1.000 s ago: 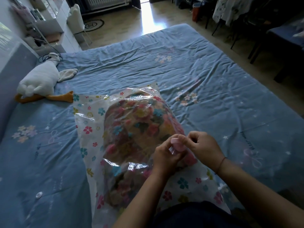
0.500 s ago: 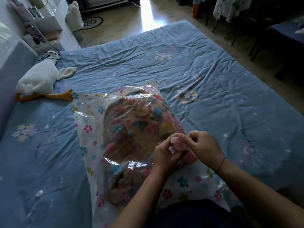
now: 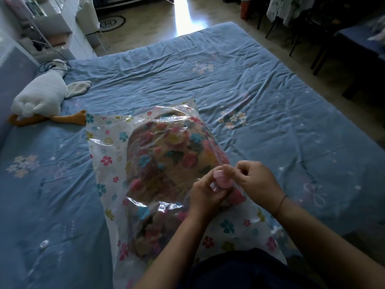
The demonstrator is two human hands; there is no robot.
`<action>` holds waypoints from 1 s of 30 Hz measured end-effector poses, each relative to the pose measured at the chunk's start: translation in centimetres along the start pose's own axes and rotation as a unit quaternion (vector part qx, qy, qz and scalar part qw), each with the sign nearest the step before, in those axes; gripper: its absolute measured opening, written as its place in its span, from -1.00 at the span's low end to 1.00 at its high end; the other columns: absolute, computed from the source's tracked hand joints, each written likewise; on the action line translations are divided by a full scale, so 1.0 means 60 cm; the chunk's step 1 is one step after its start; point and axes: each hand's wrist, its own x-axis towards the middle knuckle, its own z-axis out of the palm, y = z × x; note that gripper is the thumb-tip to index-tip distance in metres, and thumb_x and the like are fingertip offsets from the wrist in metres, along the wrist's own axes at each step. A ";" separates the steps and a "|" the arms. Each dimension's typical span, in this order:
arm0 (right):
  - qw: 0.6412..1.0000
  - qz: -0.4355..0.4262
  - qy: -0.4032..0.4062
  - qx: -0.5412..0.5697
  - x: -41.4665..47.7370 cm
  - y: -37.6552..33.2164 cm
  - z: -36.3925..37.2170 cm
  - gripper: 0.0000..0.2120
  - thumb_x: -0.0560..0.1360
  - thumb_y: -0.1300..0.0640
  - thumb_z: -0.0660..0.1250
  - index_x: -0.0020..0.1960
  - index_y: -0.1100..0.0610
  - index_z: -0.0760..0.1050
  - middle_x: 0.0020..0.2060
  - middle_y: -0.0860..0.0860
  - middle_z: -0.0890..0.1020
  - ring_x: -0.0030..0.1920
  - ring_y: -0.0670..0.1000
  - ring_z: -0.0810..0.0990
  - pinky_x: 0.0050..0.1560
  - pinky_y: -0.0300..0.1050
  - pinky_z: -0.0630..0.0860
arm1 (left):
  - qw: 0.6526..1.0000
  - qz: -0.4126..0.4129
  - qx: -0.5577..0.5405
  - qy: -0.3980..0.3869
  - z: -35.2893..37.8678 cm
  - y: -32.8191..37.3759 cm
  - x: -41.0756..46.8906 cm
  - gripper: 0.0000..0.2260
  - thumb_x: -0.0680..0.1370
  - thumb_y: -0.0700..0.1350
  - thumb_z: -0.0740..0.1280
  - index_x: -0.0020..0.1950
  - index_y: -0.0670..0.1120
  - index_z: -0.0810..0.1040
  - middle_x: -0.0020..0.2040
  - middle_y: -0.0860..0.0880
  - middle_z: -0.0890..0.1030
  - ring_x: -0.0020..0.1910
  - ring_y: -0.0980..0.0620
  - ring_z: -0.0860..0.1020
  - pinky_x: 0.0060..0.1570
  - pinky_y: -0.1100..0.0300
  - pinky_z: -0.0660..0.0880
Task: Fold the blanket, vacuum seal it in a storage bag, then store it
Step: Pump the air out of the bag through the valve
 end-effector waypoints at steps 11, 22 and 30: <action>0.993 -0.085 0.058 0.063 0.002 -0.024 -0.016 -0.52 0.48 -0.13 0.33 -0.46 0.10 0.28 -0.58 -0.10 0.29 -0.53 -0.17 0.24 -0.45 -0.25 0.23 | 1.000 0.007 0.011 0.001 0.002 -0.003 0.006 -0.59 0.35 -0.16 0.56 0.16 0.07 0.61 0.03 0.13 0.69 0.02 0.17 0.64 0.02 0.19 0.56; 0.966 -0.190 0.101 0.144 -0.008 -0.104 -0.068 -0.47 0.49 -0.05 0.31 -0.44 0.31 0.28 -0.55 0.03 0.24 -0.50 -0.16 0.23 -0.46 -0.33 0.22 | 1.000 0.014 0.020 0.003 -0.003 -0.001 0.009 -0.55 0.35 -0.18 0.56 0.21 0.03 0.60 0.08 0.13 0.67 0.07 0.19 0.63 0.07 0.23 0.55; 0.999 -0.017 0.016 -0.049 0.009 0.009 0.009 -0.53 0.37 -0.27 0.26 -0.47 0.08 0.31 -0.58 -0.08 0.31 -0.53 -0.12 0.29 -0.41 -0.15 0.27 | 1.000 0.007 0.010 0.001 -0.005 0.006 0.005 -0.63 0.37 -0.18 0.55 0.12 0.09 0.62 -0.06 0.26 0.67 -0.04 0.24 0.63 -0.04 0.27 0.54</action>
